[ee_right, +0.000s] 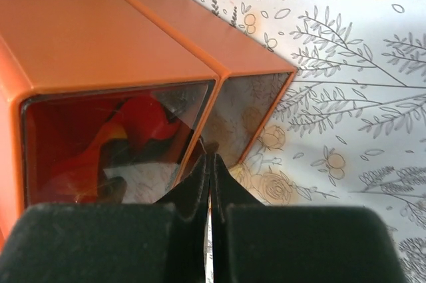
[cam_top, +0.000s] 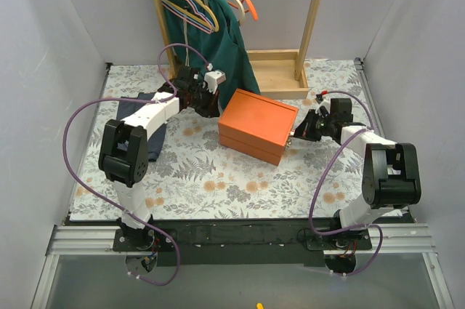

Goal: Sort the tools into containers

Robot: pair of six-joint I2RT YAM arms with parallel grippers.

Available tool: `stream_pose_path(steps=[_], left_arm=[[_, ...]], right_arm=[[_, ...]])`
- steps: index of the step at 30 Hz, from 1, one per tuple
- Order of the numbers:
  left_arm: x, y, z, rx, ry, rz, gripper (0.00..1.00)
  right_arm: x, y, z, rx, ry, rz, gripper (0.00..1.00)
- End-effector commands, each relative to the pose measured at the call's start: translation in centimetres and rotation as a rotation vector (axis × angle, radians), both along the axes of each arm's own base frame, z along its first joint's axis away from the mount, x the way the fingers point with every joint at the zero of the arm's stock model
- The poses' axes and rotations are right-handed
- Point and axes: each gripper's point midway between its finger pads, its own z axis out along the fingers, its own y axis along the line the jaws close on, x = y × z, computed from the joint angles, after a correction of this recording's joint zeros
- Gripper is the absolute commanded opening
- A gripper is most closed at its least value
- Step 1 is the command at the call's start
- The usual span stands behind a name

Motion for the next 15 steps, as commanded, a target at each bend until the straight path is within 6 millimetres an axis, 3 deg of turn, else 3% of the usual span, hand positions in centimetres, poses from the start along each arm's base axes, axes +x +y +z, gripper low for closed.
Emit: stream_pose_path(steps=[1, 2, 4, 5, 6, 7, 9, 10, 11, 12, 15], left_arm=[[1.6, 1.6, 5.1, 0.025, -0.158, 0.125, 0.00], [2.3, 2.4, 6.3, 0.042, -0.209, 0.176, 0.00], [2.9, 3.2, 7.6, 0.047, -0.244, 0.233, 0.00], [3.4, 3.9, 8.1, 0.065, -0.269, 0.274, 0.09], [3.4, 4.0, 9.5, 0.055, -0.297, 0.286, 0.18], [3.4, 4.3, 10.3, 0.055, -0.320, 0.289, 0.35], [2.8, 4.6, 12.5, 0.036, -0.367, 0.295, 0.58], [2.2, 4.8, 12.2, 0.038, -0.363, 0.295, 0.75], [1.9, 4.9, 13.0, 0.021, -0.387, 0.298, 0.98], [0.8, 4.9, 14.1, -0.003, -0.409, 0.282, 0.98], [-1.4, 5.1, 12.6, -0.010, -0.382, 0.256, 0.98]], right_arm=[[0.7, -1.0, 2.8, -0.081, -0.105, 0.009, 0.07], [0.6, -1.6, 3.7, -0.108, -0.135, 0.002, 0.17], [0.0, -3.5, 3.2, -0.207, -0.129, -0.022, 0.31], [-0.4, -4.0, 3.5, -0.236, -0.140, -0.028, 0.42], [-0.4, -5.1, 3.4, -0.293, -0.150, -0.048, 0.45], [-1.0, -5.7, 3.3, -0.343, -0.151, -0.032, 0.49], [-1.3, -7.0, 4.3, -0.416, -0.196, -0.052, 0.76], [-1.5, -7.5, 5.1, -0.448, -0.225, -0.063, 0.91], [-2.0, -7.9, 5.2, -0.473, -0.217, -0.072, 0.99], [-2.0, -9.3, 5.4, -0.533, -0.207, -0.120, 0.99], [-2.9, -12.1, 6.4, -0.642, -0.172, -0.243, 0.99]])
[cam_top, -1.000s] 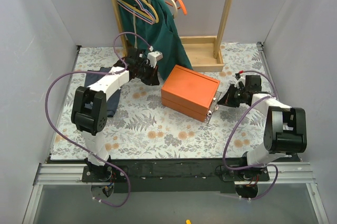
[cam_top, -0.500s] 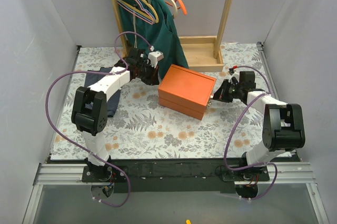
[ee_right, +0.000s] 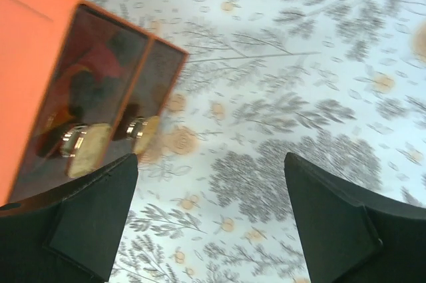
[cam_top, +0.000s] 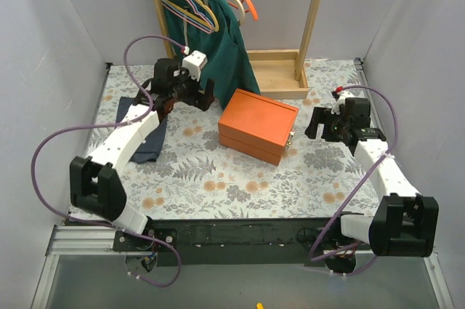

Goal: Sort the tools into containers

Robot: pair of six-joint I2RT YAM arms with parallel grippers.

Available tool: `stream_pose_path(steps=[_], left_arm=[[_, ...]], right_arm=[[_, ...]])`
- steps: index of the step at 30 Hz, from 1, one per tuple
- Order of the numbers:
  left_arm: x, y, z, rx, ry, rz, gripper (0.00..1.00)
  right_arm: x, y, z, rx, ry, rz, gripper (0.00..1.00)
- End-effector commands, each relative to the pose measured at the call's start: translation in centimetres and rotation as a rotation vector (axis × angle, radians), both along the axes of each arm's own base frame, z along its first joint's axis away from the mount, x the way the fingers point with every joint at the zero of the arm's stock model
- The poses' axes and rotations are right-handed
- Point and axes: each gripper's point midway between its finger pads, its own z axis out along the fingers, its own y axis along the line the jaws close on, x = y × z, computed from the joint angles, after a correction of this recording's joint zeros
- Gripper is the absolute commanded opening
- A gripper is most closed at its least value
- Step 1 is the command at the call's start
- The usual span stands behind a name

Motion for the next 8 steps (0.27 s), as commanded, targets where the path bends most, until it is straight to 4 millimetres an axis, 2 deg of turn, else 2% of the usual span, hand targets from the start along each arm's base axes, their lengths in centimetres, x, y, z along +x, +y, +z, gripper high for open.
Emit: stream_pose_path(steps=[1, 2, 4, 6, 8], left_arm=[[-3.1, 0.9, 2.0, -0.033, -0.063, -0.006, 0.98], [-3.8, 1.3, 0.2, -0.031, -0.017, 0.019, 0.98], [-4.5, 2.1, -0.3, -0.034, -0.007, 0.060, 0.98], [-5.2, 2.6, -1.9, -0.037, 0.032, 0.082, 0.98], [-5.3, 2.9, -2.2, -0.046, 0.030, 0.101, 0.98]], right_arm=[[-1.1, -5.1, 2.0, -0.217, 0.000, -0.192, 0.99], [-1.5, -5.4, 2.2, -0.224, 0.008, -0.208, 0.99], [-2.4, -5.9, 3.0, -0.247, 0.020, -0.219, 0.99], [-3.2, -6.1, 3.2, -0.266, 0.035, -0.210, 0.99], [-3.4, -6.4, 3.7, -0.280, 0.023, -0.225, 0.99]])
